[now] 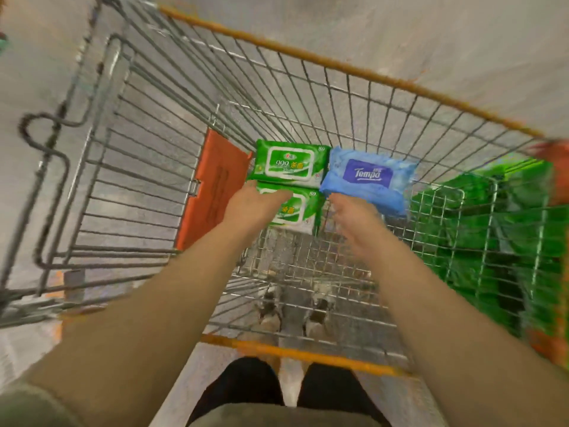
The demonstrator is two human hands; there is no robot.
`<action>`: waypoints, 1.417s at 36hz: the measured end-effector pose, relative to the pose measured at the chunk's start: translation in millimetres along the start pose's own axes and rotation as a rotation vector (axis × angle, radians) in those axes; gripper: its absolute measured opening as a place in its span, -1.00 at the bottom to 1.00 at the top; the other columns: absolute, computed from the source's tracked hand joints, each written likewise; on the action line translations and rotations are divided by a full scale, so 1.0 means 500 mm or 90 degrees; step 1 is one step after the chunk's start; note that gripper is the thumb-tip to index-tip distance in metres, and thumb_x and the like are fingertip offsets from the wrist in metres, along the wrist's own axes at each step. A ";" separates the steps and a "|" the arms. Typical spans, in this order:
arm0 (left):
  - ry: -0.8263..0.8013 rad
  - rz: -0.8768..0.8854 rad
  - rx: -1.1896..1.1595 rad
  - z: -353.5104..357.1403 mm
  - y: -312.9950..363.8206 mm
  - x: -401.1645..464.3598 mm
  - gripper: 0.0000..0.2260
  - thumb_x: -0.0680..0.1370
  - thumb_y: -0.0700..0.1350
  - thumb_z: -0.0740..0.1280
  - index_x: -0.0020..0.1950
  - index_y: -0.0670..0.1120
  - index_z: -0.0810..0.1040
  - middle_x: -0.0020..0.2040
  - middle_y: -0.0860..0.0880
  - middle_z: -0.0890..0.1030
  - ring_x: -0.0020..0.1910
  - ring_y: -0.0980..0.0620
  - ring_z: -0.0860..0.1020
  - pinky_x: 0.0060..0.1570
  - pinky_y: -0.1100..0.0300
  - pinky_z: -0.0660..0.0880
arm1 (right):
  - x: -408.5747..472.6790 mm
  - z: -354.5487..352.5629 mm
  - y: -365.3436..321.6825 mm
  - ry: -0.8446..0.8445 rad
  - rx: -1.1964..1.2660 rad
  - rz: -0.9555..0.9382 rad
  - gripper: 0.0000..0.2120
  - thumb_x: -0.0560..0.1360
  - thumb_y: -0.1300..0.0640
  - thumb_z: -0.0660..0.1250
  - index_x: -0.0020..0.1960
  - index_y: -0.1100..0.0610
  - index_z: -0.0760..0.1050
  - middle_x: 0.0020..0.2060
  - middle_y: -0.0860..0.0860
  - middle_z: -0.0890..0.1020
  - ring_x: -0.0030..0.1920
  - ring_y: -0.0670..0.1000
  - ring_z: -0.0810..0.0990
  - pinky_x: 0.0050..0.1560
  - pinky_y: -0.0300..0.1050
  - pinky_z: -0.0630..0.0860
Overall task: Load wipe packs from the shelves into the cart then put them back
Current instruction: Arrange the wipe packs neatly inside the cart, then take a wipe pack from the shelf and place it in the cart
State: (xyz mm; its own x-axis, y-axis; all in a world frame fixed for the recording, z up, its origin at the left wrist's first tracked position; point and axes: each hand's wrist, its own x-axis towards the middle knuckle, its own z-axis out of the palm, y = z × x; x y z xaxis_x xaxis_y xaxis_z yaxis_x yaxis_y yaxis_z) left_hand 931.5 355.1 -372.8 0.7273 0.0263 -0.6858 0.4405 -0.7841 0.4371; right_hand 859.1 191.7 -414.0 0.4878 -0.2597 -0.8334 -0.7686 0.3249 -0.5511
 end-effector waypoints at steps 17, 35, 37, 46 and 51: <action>0.012 0.283 0.080 -0.123 0.200 -0.313 -0.22 0.50 0.32 0.38 0.63 0.08 0.21 0.61 0.06 0.28 0.52 -0.04 0.34 0.45 -0.06 0.35 | -0.343 -0.187 -0.185 0.103 -0.278 -0.261 -0.40 0.61 -0.15 0.27 0.58 0.02 0.25 0.53 -0.03 0.36 0.46 0.03 0.40 0.26 -0.13 0.33; -0.114 0.581 0.173 -0.273 0.272 -0.448 -0.05 0.34 0.50 0.26 0.64 0.24 0.02 0.65 0.17 0.08 0.61 0.10 0.09 0.56 0.00 0.12 | -0.660 -0.241 -0.245 0.369 -0.537 -0.321 -0.34 0.58 -0.19 0.30 0.59 0.00 0.22 0.52 0.02 0.38 0.40 0.07 0.47 0.38 -0.11 0.37; -0.129 0.617 0.190 -0.277 0.282 -0.465 -0.07 0.36 0.49 0.27 0.65 0.23 0.01 0.65 0.19 0.08 0.61 0.10 0.10 0.55 0.01 0.12 | -0.697 -0.240 -0.235 0.400 -0.550 -0.314 -0.33 0.58 -0.21 0.29 0.60 0.00 0.20 0.54 0.00 0.35 0.45 0.04 0.42 0.41 -0.14 0.31; -0.257 0.779 0.217 -0.232 0.308 -0.554 -0.07 0.37 0.51 0.32 0.63 0.30 -0.01 0.65 0.21 0.06 0.61 0.12 0.10 0.55 -0.03 0.15 | -0.879 -0.256 -0.144 0.528 -0.561 -0.237 -0.29 0.59 -0.22 0.26 0.62 0.04 0.15 0.58 0.01 0.27 0.55 0.00 0.27 0.49 -0.19 0.18; -0.314 0.866 0.249 -0.192 0.315 -0.646 -0.03 0.34 0.52 0.32 0.64 0.26 0.01 0.65 0.18 0.08 0.59 0.12 0.15 0.53 0.00 0.17 | -0.985 -0.285 -0.054 0.585 -0.531 -0.181 -0.28 0.61 -0.21 0.24 0.64 0.07 0.09 0.61 0.01 0.21 0.57 -0.01 0.22 0.47 -0.26 0.12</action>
State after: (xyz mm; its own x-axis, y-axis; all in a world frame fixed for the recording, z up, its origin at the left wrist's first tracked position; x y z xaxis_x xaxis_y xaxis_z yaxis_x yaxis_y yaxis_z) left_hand 816.3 282.8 -26.5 0.1736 -0.9835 -0.0515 -0.6316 -0.1513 0.7604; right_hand 580.6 181.4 17.4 0.4683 -0.8668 -0.1713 -0.8740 -0.4261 -0.2335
